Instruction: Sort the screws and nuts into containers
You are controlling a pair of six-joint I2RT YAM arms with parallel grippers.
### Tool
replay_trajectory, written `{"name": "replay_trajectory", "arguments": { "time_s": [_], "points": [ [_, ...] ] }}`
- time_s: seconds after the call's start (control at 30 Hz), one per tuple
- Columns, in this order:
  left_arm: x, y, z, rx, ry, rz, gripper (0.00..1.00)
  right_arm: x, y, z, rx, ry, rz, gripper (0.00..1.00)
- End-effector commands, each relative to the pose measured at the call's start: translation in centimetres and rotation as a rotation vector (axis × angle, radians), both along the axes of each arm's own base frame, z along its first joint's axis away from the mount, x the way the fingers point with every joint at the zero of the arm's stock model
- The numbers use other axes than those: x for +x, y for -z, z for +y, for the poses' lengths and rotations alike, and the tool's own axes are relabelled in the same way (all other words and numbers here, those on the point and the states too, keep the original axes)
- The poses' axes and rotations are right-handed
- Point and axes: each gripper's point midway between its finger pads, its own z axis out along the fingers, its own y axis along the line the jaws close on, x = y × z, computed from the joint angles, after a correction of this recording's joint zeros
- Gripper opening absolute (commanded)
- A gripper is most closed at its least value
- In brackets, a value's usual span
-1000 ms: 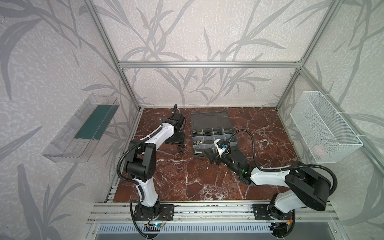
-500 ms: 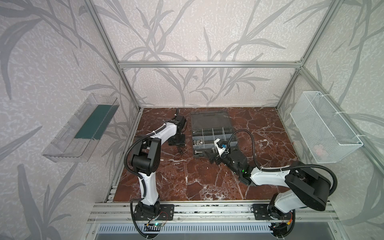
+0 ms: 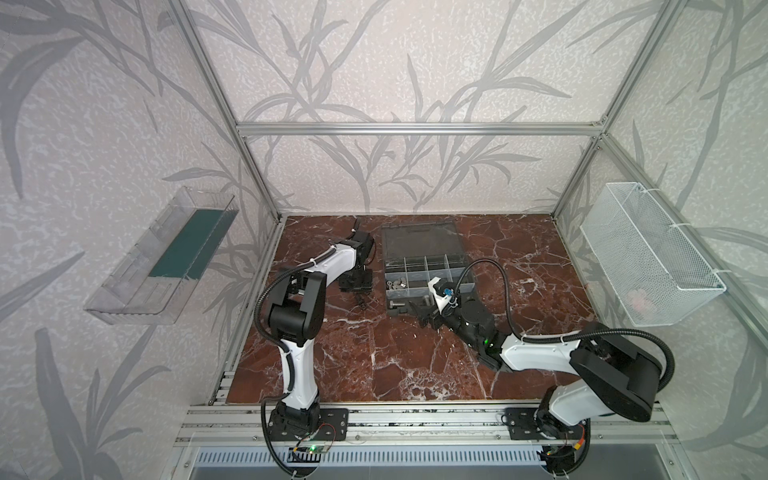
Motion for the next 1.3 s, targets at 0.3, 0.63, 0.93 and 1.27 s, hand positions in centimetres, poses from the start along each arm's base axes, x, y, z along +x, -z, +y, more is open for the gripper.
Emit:
{"name": "replay_trajectory", "arguments": {
  "time_s": [0.3,0.63,0.93,1.27],
  "points": [
    [0.1,-1.4,0.7,0.009,-0.034,-0.035,0.50,0.5,-1.4,0.6,0.043,-0.006,-0.014,0.99],
    [-0.2,-0.6,0.8,0.010,-0.032,0.003,0.48,0.5,-1.5,0.5,0.038,-0.002,-0.020,0.99],
    [-0.4,0.2,0.9,0.024,-0.030,0.028,0.46,0.5,-1.5,0.4,0.042,-0.003,-0.018,0.99],
    [-0.6,1.9,0.1,0.004,-0.021,0.068,0.46,0.4,-1.6,0.4,0.044,-0.006,-0.020,0.99]
  ]
}}
